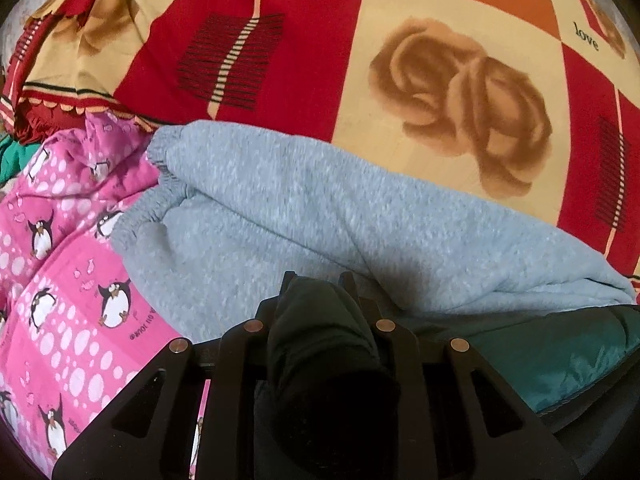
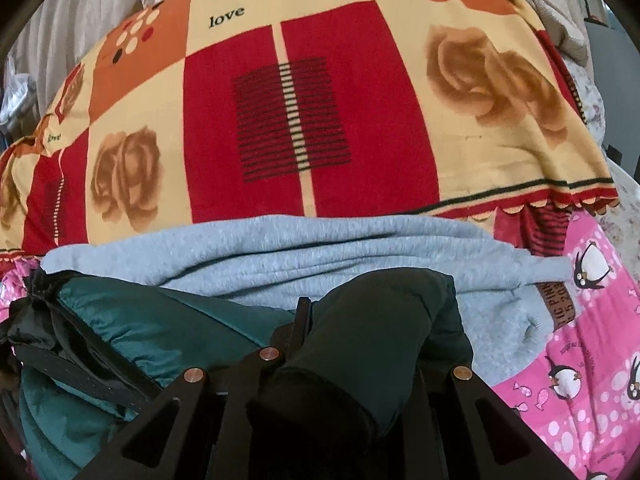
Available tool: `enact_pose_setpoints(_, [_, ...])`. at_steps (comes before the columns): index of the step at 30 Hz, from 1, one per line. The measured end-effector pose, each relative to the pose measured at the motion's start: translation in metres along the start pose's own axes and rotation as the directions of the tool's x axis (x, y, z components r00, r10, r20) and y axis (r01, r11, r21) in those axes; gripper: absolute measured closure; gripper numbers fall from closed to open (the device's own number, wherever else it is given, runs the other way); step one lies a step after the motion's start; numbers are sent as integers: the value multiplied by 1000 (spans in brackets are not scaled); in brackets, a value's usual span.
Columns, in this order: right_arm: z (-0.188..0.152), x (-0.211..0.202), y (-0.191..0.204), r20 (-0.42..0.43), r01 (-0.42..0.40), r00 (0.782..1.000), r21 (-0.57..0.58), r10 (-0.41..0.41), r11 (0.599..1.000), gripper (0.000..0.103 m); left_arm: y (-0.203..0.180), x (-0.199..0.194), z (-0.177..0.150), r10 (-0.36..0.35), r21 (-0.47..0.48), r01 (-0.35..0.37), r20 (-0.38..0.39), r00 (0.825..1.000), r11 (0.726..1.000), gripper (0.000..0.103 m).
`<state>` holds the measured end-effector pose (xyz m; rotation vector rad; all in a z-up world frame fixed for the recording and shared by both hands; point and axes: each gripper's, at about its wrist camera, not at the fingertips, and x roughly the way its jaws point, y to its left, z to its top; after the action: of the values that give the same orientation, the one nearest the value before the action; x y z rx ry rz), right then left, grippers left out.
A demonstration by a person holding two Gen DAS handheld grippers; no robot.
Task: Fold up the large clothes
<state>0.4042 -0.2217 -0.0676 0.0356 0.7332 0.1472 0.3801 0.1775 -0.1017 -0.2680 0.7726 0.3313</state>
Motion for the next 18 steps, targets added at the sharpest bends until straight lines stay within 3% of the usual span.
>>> enact_pose_setpoints(9, [-4,37,4,-104,13,995,-8,-14,1000,90,-3,29,-1,26,3,-26,-99,995,1000,75])
enact_pose_setpoints(18, [-9,45,5,-120,21,993,-15,-22,1000,88,-3,40,-1,23,-6,-24,-136,990,1000,70])
